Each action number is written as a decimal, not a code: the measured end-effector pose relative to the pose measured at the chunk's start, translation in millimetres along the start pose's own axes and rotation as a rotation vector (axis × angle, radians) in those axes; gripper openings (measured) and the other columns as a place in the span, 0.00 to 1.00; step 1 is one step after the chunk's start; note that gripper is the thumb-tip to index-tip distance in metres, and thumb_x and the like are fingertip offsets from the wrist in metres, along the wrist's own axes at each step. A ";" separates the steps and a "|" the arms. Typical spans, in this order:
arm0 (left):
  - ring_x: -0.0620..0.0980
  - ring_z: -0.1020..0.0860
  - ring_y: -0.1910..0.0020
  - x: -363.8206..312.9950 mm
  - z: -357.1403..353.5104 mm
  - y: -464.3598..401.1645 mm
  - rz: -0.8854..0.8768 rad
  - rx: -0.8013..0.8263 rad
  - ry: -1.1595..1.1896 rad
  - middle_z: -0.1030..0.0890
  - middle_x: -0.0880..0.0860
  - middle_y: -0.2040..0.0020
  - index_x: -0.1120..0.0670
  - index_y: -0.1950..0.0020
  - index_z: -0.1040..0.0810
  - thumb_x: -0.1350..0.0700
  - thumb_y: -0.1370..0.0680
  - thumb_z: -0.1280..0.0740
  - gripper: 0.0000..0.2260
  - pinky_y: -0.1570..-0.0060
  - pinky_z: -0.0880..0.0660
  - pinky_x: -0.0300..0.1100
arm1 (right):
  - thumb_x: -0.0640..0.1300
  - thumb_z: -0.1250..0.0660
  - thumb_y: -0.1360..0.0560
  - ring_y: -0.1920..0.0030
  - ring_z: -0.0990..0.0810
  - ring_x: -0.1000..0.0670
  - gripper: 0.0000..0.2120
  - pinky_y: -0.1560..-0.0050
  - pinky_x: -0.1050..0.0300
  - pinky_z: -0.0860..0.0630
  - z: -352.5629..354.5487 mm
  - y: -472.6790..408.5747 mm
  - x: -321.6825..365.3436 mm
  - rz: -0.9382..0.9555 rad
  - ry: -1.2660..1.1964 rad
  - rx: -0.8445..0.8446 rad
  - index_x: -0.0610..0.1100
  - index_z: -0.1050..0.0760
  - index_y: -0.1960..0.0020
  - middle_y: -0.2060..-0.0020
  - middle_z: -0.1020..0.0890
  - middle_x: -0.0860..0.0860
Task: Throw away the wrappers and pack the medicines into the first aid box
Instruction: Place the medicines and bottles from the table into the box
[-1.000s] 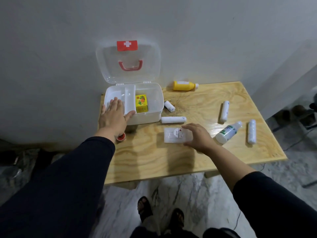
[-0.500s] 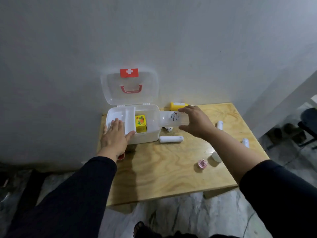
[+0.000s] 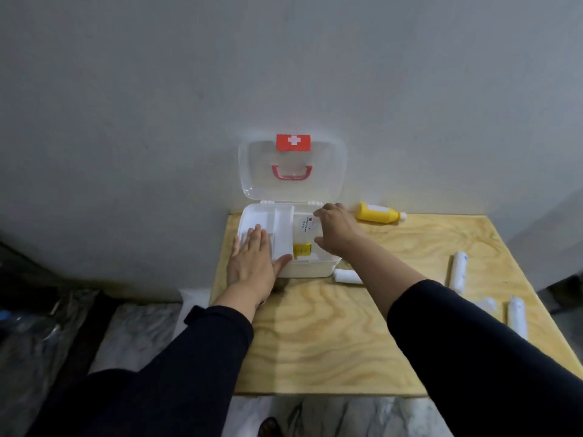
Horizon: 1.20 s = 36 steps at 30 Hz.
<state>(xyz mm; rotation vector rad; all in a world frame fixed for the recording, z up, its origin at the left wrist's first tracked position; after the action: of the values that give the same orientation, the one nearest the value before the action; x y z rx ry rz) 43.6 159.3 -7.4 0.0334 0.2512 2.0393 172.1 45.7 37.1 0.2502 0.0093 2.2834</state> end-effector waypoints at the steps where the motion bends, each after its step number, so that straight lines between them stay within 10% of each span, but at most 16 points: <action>1: 0.51 0.56 0.20 0.1 0.4 0.4 -0.001 -0.010 0.001 0.56 0.55 0.19 0.58 0.20 0.56 0.35 0.21 0.57 0.37 0.23 0.61 0.49 | 0.40 0.32 0.28 0.36 0.30 0.43 0.22 0.37 0.51 0.29 -3.1 -2.7 1.3 0.000 -0.020 0.016 0.39 0.29 0.35 0.37 0.26 0.43; 25: 0.51 0.55 0.20 -2.0 4.3 5.7 -0.036 -0.035 -0.029 0.54 0.54 0.19 0.57 0.20 0.55 0.35 0.22 0.58 0.37 0.23 0.58 0.49 | 0.43 0.29 0.28 0.35 0.25 0.46 0.22 0.34 0.56 0.31 11.4 16.6 -18.0 -0.038 -0.330 -0.127 0.42 0.25 0.35 0.36 0.23 0.46; 36: 0.53 0.51 0.21 -2.7 -0.3 2.6 -0.062 -0.041 -0.007 0.52 0.55 0.20 0.57 0.21 0.50 0.36 0.20 0.56 0.34 0.22 0.54 0.52 | 0.46 0.32 0.25 0.37 0.25 0.43 0.21 0.38 0.55 0.31 12.4 137.4 -147.8 -0.465 -0.322 -0.136 0.39 0.27 0.34 0.37 0.23 0.43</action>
<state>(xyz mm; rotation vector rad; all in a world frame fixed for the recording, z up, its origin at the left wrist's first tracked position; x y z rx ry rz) 42.5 155.6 -7.0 0.0075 0.2040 1.9816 167.5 -156.4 35.2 0.4871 -0.2298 1.7549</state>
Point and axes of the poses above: each hand's wrist, its own y-axis away from the middle knuckle, its own z-axis out of the back of the hand, x = y × z, the point moved 4 cm from there along -y, towards the middle knuckle
